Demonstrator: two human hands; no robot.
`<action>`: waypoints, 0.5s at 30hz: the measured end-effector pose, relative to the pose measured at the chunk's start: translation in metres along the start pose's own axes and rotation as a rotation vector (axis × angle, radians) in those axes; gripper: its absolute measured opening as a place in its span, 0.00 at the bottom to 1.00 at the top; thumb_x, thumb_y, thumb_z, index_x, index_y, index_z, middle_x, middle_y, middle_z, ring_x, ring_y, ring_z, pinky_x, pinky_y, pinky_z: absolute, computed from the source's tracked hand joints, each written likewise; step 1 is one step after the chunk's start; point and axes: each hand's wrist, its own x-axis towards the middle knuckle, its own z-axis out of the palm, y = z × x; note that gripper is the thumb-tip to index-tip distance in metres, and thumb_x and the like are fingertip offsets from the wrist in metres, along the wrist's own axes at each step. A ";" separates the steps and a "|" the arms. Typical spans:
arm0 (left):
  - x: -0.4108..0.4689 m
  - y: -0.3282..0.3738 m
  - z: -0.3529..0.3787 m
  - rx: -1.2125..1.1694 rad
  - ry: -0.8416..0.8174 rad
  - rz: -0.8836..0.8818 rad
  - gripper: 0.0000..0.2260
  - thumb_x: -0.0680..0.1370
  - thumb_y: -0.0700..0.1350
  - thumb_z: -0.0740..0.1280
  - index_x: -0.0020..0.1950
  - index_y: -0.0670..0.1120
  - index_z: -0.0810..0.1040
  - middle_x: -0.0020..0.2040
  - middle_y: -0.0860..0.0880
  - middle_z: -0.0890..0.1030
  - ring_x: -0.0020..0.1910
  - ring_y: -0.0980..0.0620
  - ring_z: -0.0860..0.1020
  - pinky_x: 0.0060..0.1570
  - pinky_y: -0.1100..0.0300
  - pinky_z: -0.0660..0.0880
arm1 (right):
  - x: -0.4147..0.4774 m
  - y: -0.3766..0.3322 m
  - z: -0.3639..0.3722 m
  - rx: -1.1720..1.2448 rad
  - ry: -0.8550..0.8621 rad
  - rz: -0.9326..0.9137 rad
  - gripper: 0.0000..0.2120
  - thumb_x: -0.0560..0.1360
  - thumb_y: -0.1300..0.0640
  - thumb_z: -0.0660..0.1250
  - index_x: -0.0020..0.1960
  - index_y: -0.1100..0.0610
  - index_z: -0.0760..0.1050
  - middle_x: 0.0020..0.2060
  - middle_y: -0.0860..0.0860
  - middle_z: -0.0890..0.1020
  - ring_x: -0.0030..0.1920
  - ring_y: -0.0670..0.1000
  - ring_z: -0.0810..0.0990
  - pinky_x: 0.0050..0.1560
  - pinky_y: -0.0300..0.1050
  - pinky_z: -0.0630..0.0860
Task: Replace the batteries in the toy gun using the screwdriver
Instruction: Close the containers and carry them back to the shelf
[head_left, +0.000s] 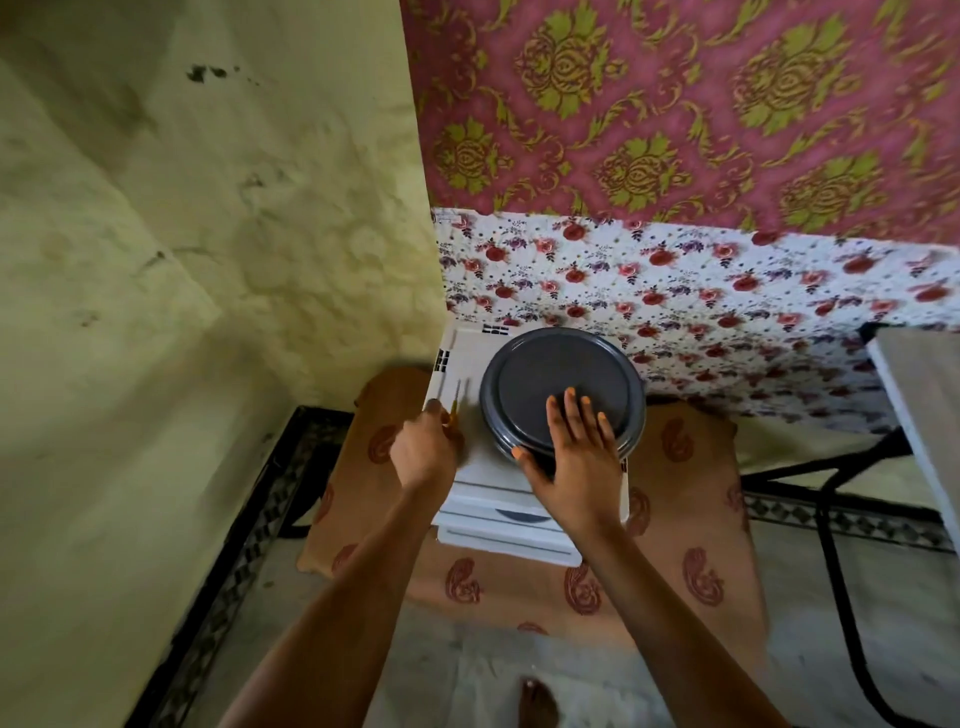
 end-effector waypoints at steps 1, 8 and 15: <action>0.002 0.001 0.002 0.010 0.005 0.010 0.07 0.78 0.39 0.62 0.54 0.44 0.76 0.47 0.43 0.82 0.48 0.42 0.81 0.45 0.52 0.76 | 0.001 -0.001 0.001 0.001 0.020 0.005 0.35 0.73 0.35 0.49 0.68 0.59 0.69 0.68 0.59 0.71 0.68 0.59 0.70 0.69 0.49 0.55; 0.014 0.002 0.004 0.010 0.013 0.062 0.03 0.77 0.40 0.64 0.50 0.44 0.75 0.47 0.43 0.82 0.46 0.43 0.81 0.41 0.54 0.75 | 0.005 -0.010 0.002 -0.027 0.054 0.042 0.33 0.71 0.37 0.53 0.65 0.59 0.72 0.65 0.58 0.74 0.66 0.59 0.73 0.65 0.55 0.67; 0.010 -0.007 0.007 -0.013 0.002 0.092 0.05 0.78 0.46 0.64 0.51 0.45 0.74 0.47 0.44 0.81 0.43 0.43 0.81 0.41 0.52 0.79 | 0.004 -0.016 0.003 -0.009 0.042 0.051 0.34 0.71 0.38 0.53 0.66 0.60 0.71 0.66 0.60 0.73 0.66 0.60 0.72 0.65 0.56 0.67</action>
